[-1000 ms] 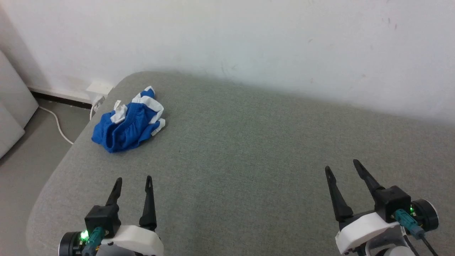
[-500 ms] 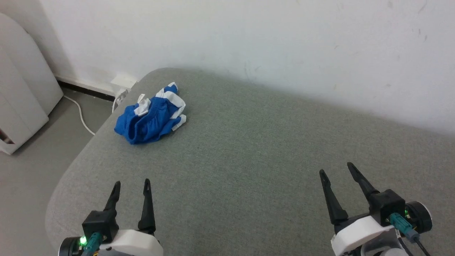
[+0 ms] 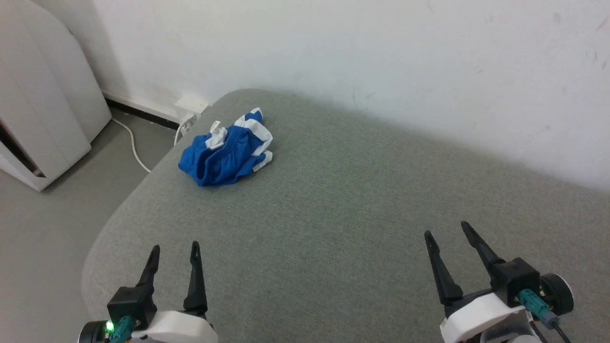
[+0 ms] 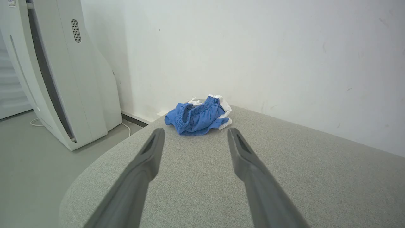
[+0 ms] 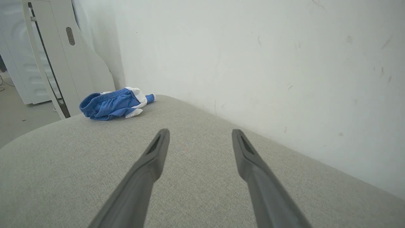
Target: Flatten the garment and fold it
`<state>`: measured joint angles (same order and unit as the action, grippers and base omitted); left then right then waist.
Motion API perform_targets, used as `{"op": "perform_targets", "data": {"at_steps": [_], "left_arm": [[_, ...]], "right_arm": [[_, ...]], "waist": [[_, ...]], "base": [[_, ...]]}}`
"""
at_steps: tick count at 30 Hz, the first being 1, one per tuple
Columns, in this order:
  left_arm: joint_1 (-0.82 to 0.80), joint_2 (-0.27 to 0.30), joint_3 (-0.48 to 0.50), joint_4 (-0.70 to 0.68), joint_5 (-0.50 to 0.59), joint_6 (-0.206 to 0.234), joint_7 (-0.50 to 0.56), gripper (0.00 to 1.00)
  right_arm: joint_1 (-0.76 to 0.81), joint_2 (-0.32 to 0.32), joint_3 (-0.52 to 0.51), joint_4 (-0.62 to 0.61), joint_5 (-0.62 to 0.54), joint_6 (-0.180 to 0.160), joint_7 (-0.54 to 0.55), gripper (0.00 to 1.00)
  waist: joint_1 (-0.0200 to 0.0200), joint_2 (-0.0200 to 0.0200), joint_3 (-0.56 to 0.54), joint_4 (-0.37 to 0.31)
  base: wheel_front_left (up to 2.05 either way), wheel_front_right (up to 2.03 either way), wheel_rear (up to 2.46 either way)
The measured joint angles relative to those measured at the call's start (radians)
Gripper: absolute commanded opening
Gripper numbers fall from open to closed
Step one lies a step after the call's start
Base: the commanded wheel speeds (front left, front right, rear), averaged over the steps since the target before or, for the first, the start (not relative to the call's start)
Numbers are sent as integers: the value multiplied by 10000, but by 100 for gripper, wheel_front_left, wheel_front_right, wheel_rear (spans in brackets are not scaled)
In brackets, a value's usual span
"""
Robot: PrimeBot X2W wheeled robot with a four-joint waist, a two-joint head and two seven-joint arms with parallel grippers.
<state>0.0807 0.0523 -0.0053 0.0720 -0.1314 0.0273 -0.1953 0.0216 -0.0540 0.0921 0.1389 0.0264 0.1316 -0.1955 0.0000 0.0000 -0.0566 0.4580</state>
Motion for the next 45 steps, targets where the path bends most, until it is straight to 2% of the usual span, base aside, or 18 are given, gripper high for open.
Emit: {"op": "perform_targets", "data": {"at_steps": [13, 18, 25, 32, 37, 45], "left_arm": [[-5, -2, -130, 38, -295, 58, -267, 100], [-658, 100, -159, 552, -259, -201, -360, 100], [-3025, 884, -359, 2443, -228, -819, 430, 100], [-5794, 1804, -512, 4029, -917, -1415, 1733, 100], [-7358, 2585, -819, 5340, -1549, -1501, 2750, 100], [-9076, 4061, -2523, 6581, -3444, -1515, 5035, 100]], "right_arm": [[-10, 4, 21, 94, -309, 0, -270, 100], [-214, 8, 19, 42, -732, 0, -364, 100], [-660, 23, 104, -236, -1476, 0, -527, 100], [-1220, -119, 219, -947, -1852, 0, -374, 100], [-1414, -282, 380, -1419, -1852, 0, -134, 100], [-1472, -514, 330, -2090, -1852, 0, 104, 100]], "waist": [[0, 0, 458, 332], [0, 0, 981, 327], [2, 0, 1952, 235], [3, 0, 3011, -58], [4, 0, 3685, -488], [2, 0, 4681, -1305]], "base": [[0, 0, 0], [0, 0, 0], [0, 0, 0], [0, 0, 0], [0, 0, 0], [0, 0, 0]]}}
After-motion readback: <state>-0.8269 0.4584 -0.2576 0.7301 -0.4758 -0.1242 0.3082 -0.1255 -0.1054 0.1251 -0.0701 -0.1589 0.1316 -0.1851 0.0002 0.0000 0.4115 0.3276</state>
